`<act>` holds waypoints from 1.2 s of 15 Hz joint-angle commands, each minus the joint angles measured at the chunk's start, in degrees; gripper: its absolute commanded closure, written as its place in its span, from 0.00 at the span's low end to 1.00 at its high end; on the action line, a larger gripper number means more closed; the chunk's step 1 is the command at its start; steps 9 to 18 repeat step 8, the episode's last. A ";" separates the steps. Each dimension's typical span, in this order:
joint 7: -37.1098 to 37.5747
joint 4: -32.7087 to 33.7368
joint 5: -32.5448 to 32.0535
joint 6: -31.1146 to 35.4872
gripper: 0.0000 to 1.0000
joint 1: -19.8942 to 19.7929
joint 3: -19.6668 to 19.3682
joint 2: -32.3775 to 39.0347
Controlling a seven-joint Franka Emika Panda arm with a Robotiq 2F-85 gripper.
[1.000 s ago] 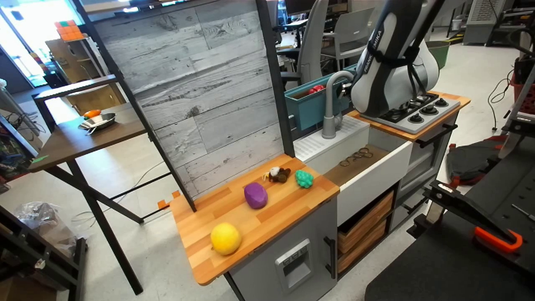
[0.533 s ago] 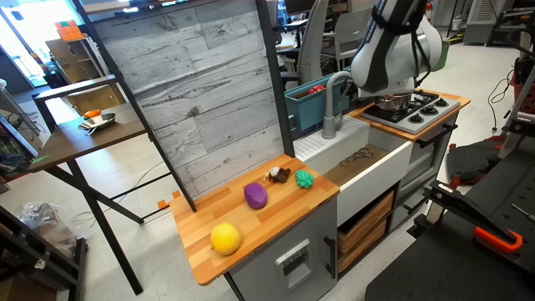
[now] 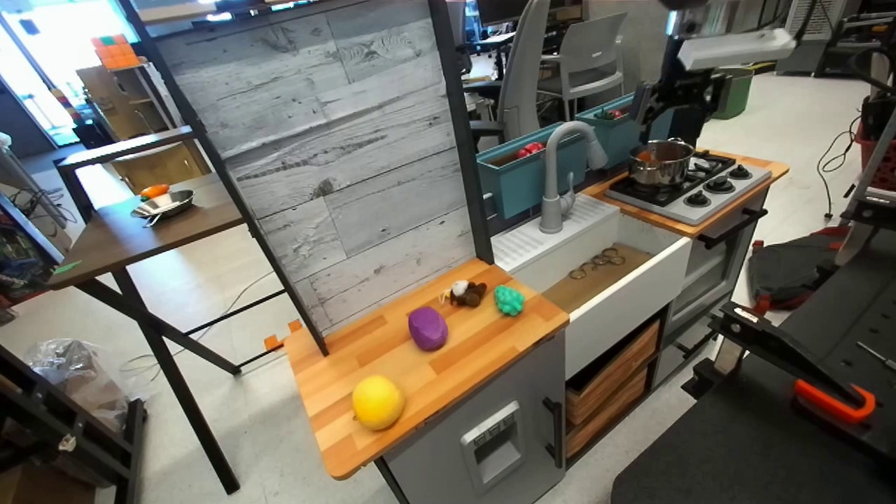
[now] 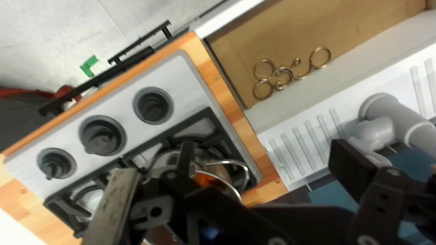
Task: Turn the faucet to the right
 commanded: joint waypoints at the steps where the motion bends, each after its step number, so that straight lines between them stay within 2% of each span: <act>1: -8.75 -5.86 -1.77 -16.03 0.00 -6.80 1.16 -11.27; 5: -14.35 -8.12 -4.78 -37.06 0.00 -10.58 -2.85 -20.21; 6: -12.03 -4.65 -2.81 -31.12 0.00 -9.23 -2.21 -15.17; 8: -13.72 -6.16 -3.16 -36.35 0.00 -10.43 -3.59 -18.71; 18: -13.72 -6.16 -3.16 -36.35 0.00 -10.43 -3.59 -18.71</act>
